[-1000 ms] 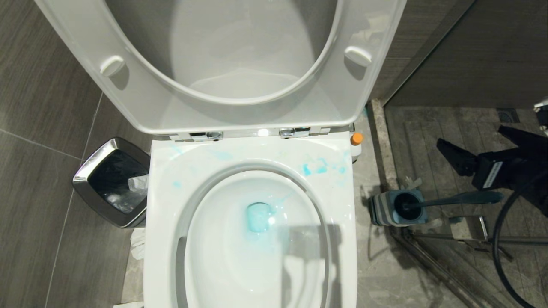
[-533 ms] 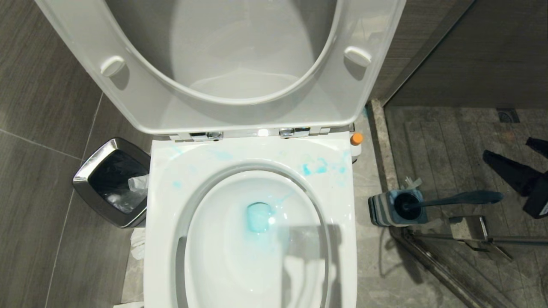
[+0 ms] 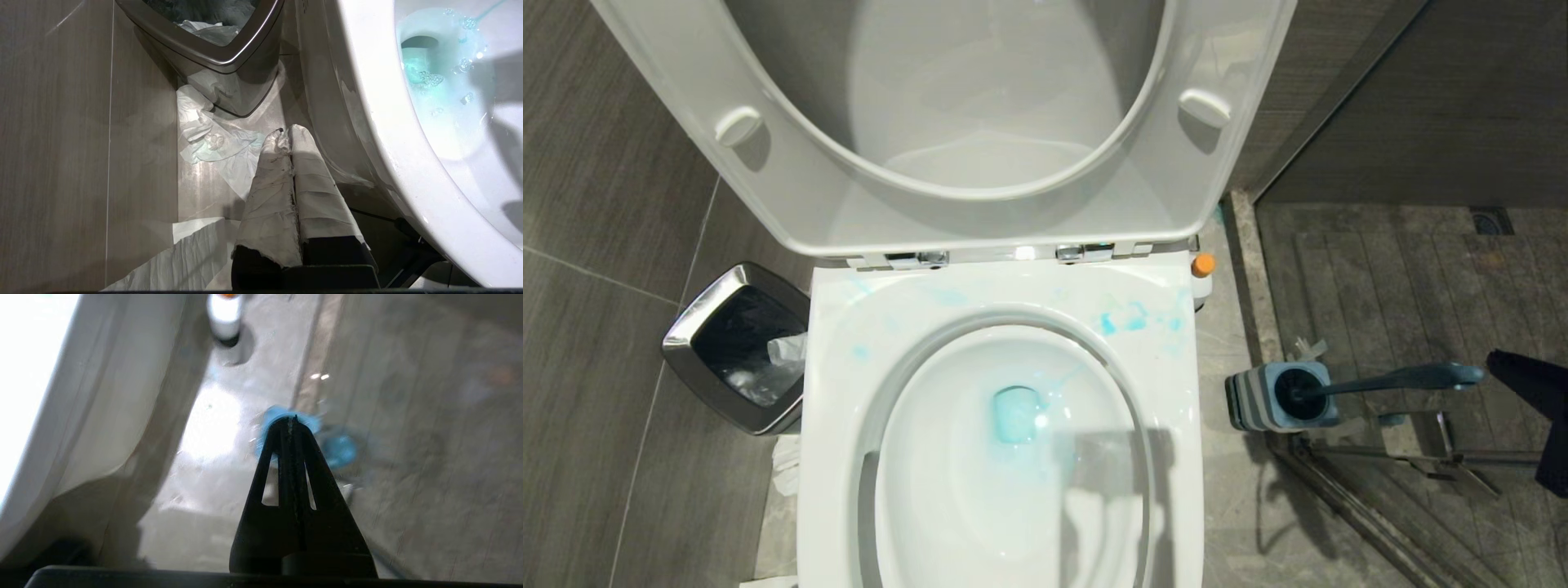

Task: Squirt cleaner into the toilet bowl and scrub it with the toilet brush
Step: Scrub the toilet bowl

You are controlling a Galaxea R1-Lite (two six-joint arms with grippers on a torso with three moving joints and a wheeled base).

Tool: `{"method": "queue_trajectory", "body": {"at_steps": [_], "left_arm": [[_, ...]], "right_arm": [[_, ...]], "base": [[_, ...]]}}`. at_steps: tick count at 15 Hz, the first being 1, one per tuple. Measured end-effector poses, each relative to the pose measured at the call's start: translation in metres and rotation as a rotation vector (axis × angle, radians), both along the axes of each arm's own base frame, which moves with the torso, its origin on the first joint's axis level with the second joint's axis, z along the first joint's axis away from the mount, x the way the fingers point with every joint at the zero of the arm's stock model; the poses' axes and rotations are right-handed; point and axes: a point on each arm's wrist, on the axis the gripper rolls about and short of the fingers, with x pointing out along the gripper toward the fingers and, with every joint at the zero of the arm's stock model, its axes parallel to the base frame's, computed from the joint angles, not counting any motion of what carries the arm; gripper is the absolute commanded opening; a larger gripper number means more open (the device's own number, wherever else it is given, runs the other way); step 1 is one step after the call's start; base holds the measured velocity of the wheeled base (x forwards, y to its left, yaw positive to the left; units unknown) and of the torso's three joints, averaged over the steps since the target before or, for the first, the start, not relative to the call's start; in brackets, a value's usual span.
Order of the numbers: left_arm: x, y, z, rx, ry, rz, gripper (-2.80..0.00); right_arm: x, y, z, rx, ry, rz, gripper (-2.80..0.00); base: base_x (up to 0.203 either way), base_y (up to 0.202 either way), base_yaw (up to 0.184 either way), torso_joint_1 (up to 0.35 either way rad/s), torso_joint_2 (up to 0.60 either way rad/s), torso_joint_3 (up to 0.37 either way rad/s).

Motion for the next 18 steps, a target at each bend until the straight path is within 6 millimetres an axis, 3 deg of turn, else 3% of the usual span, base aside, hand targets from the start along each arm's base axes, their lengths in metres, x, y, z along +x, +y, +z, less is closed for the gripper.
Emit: {"method": "queue_trajectory", "body": {"at_steps": [6,11,14,18], "left_arm": [[0.000,0.000,0.000,0.000,0.000,0.000,-2.80],[0.000,0.000,0.000,0.000,0.000,0.001,-2.80],[0.000,0.000,0.000,-0.001,0.000,0.000,-2.80],[0.000,0.000,0.000,0.000,0.000,0.000,-2.80]], "right_arm": [[-0.006,-0.012,-0.045,-0.053,0.179,0.174,-2.80],[-0.034,-0.031,-0.114,-0.134,0.296,0.286,-2.80],[-0.030,-0.034,-0.123,-0.120,0.300,0.280,-2.80],[-0.011,-0.038,-0.129,-0.101,0.344,0.279,-2.80]], "base": [[0.000,0.000,0.000,0.000,0.00,0.000],[0.000,0.000,0.000,0.000,0.00,0.000],[0.000,0.000,0.000,0.000,0.00,0.000],[0.000,0.000,0.000,0.000,0.00,0.000]]}}
